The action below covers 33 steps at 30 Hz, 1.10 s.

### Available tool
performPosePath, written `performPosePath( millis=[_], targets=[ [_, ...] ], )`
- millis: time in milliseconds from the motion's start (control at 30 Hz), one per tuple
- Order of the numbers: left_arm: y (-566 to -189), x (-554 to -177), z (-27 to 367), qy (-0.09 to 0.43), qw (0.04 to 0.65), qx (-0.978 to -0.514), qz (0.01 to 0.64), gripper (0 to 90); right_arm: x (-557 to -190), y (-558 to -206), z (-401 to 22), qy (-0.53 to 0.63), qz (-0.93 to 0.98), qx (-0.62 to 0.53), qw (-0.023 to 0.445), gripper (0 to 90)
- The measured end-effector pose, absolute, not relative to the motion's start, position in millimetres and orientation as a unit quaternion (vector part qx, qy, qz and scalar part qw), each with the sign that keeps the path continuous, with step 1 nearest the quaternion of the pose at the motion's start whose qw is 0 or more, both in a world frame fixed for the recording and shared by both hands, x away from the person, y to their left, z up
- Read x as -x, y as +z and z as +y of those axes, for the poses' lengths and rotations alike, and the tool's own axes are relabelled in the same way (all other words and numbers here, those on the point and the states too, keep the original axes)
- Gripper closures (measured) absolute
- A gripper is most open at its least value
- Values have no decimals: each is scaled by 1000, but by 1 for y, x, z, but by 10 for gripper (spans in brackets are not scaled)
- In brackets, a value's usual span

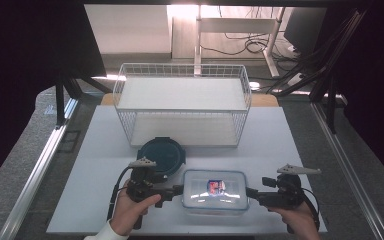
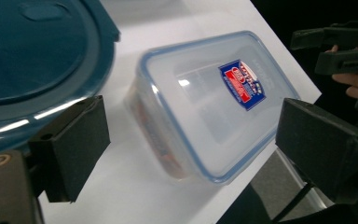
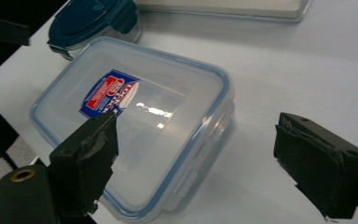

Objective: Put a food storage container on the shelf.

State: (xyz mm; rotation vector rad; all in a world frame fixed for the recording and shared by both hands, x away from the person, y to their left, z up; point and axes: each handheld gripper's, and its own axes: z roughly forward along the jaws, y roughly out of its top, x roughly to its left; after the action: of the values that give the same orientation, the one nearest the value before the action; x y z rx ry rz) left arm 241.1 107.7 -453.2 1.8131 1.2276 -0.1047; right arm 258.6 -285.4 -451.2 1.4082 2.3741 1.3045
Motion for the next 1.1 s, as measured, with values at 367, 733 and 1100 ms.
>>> performPosePath(
  millis=[367,733,1100],
  targets=[
    [-479,-244,96,-77,458,-714,524,162,-261,-465,-281,431,774,-464,4,111],
    [-494,-249,88,-92,435,-718,535,177,-263,-471,-276,424,778,-463,-3,111],
    [-508,-256,82,-126,434,-706,546,124,-266,-476,-273,423,778,-465,-17,109]
  ],
)
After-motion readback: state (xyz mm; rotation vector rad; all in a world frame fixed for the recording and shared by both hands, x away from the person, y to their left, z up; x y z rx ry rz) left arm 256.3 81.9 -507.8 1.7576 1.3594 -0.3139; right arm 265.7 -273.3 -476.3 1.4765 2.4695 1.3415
